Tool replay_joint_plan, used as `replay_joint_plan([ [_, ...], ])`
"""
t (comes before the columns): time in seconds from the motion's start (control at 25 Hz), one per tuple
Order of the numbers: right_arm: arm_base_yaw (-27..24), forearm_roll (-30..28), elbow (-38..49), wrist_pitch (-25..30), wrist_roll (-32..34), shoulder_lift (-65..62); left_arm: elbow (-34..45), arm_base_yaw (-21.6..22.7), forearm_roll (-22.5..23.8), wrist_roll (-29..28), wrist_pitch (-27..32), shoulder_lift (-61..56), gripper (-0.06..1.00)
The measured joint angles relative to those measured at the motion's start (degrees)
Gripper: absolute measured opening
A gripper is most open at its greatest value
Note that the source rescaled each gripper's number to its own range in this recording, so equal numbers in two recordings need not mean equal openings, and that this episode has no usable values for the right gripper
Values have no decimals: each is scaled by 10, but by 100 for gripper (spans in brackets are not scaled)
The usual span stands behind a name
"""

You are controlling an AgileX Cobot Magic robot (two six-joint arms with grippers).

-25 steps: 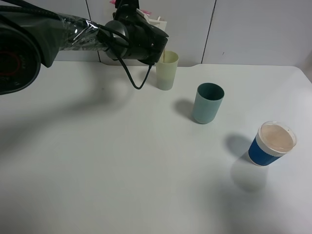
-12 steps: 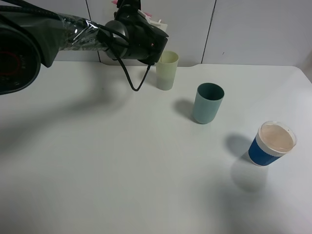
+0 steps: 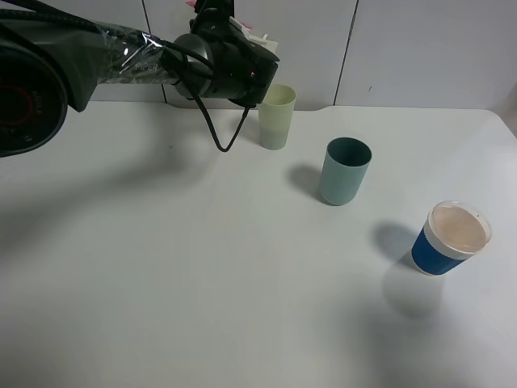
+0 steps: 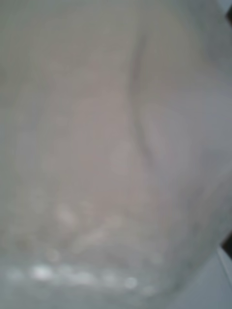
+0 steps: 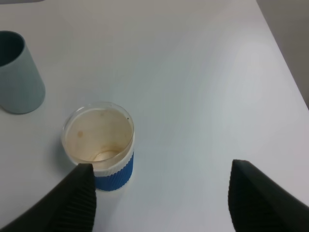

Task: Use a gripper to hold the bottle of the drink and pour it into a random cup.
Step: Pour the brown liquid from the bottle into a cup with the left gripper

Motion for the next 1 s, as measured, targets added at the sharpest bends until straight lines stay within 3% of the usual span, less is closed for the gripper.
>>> replay_joint_plan([
  [0.8,0,0,0,0,0,0,0,-29,1,1,-10,0,0],
  [1.0,0,0,0,0,0,0,0,-29,1,28,-10,0,0],
])
